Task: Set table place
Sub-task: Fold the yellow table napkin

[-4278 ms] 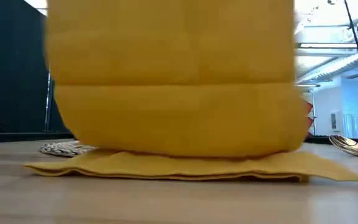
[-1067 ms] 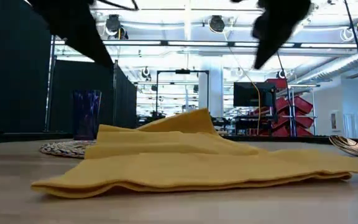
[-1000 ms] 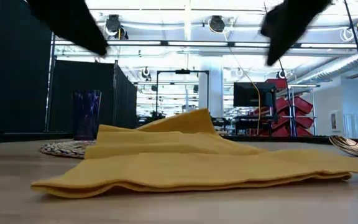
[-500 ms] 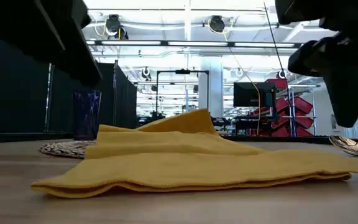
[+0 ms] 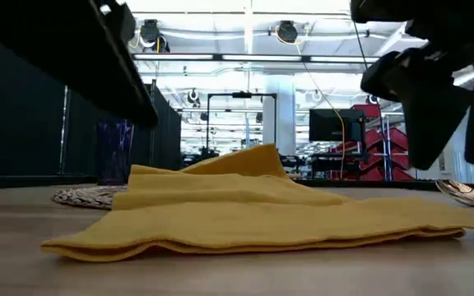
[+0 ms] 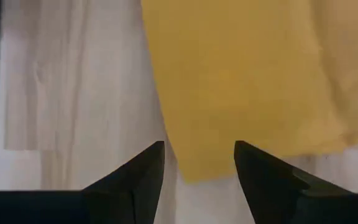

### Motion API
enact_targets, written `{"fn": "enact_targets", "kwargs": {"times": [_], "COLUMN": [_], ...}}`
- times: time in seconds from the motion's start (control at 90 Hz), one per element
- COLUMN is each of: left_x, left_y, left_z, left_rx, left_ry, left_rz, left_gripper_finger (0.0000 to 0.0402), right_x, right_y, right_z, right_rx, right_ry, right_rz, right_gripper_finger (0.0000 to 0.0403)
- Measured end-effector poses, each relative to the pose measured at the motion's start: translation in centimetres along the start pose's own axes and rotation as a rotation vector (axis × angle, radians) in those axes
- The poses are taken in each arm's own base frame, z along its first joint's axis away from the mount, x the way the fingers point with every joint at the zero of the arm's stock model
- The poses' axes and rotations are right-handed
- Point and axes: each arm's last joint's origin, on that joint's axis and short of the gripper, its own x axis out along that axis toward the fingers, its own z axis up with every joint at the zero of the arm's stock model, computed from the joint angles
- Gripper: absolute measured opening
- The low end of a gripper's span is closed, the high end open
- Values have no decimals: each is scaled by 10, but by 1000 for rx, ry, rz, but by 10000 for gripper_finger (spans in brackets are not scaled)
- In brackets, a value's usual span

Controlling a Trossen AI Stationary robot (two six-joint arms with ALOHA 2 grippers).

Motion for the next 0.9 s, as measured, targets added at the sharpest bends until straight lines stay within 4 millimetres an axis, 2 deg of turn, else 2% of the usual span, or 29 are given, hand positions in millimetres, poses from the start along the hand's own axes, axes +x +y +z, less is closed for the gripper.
{"fn": "enact_targets", "kwargs": {"times": [0.167,0.278,0.411,0.511,0.644,0.767,0.9], "left_x": [3,11,26,38,47,51,50], "left_y": [1,-6,-20,-24,-27,-27,-26], "left_z": [-1,-8,-22,-35,-42,-44,-44], "left_rx": [-23,-50,-73,-88,-134,-150,-146], "left_ry": [-9,-16,-17,13,9,2,-9], "left_rz": [-4,-13,-42,-19,0,19,28], "left_gripper_finger": [255,255,255,255,253,233,186], "right_x": [16,26,29,28,28,31,37], "right_y": [6,11,18,21,21,18,17], "right_z": [-4,-10,-15,-17,-17,-16,-16], "right_rx": [-16,-27,-24,-21,-18,3,13], "right_ry": [16,31,18,5,-13,-15,-11], "right_rz": [-10,-31,-54,-69,-98,-114,-121], "right_gripper_finger": [180,180,180,180,180,169,131]}}
